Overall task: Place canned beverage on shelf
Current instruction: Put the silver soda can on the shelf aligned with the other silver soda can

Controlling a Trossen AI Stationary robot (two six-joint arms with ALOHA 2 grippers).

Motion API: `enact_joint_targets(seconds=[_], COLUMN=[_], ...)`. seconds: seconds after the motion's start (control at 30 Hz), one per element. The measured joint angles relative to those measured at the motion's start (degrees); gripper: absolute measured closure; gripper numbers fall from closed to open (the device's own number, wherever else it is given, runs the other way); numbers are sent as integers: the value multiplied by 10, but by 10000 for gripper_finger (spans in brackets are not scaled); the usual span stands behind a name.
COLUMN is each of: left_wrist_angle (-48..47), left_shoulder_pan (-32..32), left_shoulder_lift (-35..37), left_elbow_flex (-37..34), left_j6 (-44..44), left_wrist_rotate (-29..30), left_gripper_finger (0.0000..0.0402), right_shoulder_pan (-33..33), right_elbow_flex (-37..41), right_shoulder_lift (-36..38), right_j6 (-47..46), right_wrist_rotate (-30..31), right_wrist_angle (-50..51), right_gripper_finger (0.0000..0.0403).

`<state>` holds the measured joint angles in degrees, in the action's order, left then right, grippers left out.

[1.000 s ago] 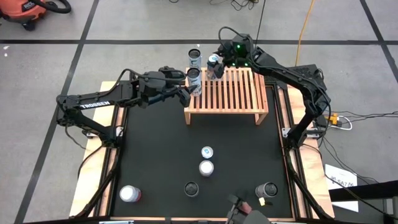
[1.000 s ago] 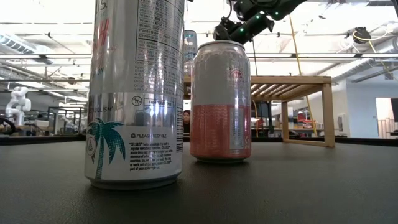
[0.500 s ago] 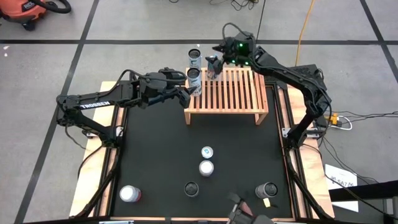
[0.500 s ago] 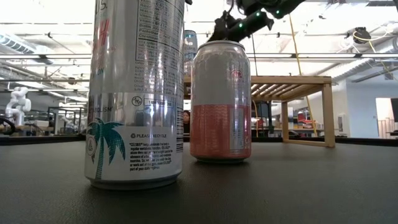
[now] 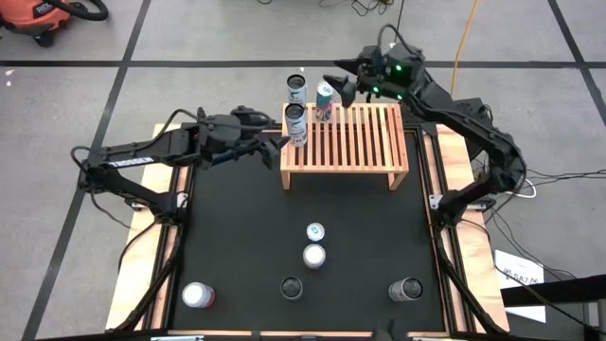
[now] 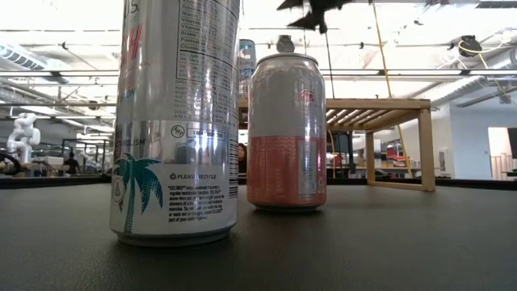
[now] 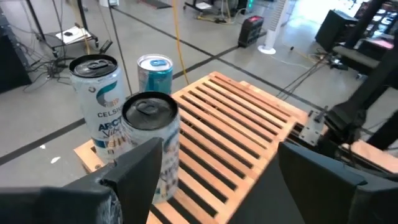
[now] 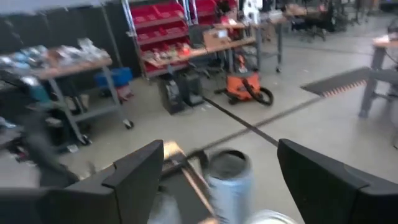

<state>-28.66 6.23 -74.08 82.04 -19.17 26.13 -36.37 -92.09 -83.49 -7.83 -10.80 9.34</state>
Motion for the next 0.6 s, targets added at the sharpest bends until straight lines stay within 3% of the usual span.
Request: enact_joint_targets(seconds=[0.23, 0.6], left_wrist_angle=[-44, -77], left_shoulder_pan=[-65, -136], left_shoulder_lift=[25, 19], left_elbow_flex=[0, -1], left_j6=[0, 51], left_wrist_rotate=[43, 48], left_gripper_finger=[84, 84], right_shoulder_pan=[107, 287], right_elbow_flex=[0, 0], right_shoulder_lift=[56, 69], right_j6=[-20, -120], right_wrist_rotate=[123, 301], right_wrist_angle=[78, 247], right_gripper_finger=[99, 99])
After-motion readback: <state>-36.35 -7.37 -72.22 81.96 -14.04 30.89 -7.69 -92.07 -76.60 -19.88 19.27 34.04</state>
